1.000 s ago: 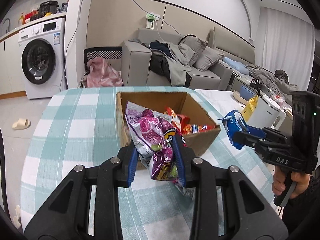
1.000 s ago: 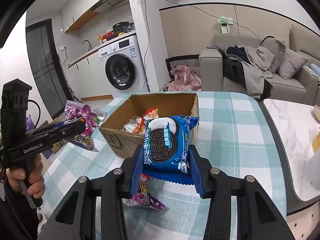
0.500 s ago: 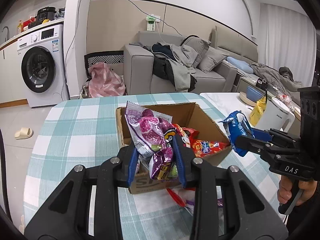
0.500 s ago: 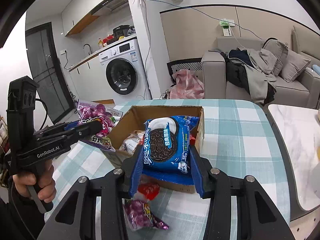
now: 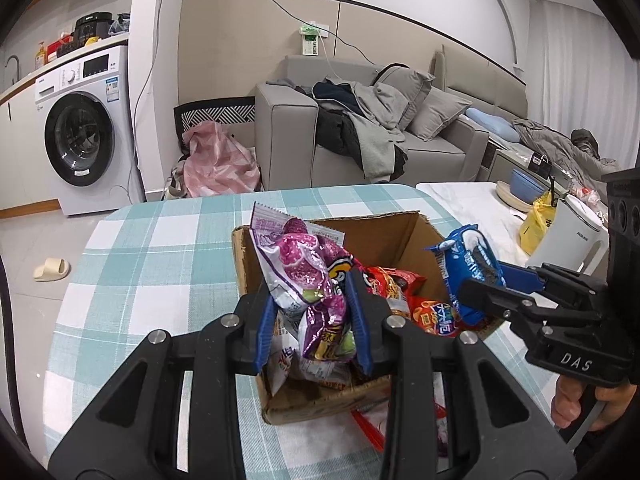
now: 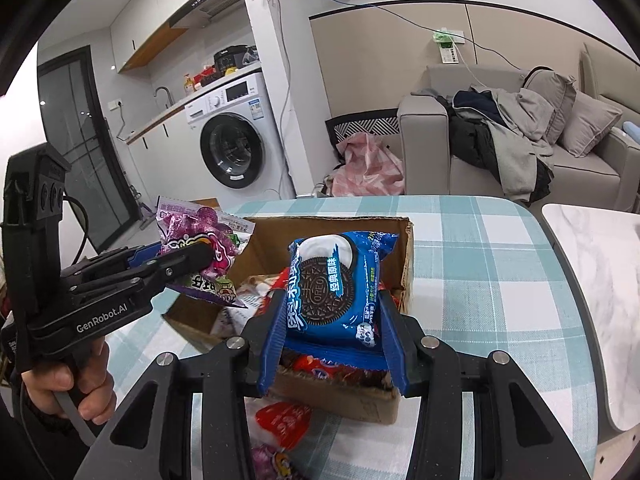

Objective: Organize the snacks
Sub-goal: 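Carry both bags over the cardboard box and open both tools to release them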

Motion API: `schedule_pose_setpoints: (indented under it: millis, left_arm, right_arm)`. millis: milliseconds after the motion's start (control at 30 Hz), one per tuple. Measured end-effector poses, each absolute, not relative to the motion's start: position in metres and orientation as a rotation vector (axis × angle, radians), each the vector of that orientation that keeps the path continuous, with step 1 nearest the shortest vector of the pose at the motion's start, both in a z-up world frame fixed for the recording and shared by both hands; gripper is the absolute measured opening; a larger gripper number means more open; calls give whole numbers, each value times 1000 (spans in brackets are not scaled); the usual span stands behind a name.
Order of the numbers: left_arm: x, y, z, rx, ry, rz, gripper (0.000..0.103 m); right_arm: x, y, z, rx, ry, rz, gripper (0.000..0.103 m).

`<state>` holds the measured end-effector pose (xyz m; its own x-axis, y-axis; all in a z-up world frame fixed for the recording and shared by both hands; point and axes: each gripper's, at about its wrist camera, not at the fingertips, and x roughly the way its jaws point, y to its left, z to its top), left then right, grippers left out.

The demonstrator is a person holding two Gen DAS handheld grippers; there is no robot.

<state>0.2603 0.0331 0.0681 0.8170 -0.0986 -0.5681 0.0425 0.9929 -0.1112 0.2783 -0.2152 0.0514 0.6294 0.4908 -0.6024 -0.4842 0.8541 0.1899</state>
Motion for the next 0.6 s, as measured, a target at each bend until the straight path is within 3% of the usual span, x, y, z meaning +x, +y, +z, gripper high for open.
schedule_pose_setpoints:
  millis: [600]
  left_arm:
    - [299, 42, 42, -99, 619, -49, 30]
  right_arm:
    - [303, -190, 37, -49, 699, 500, 44]
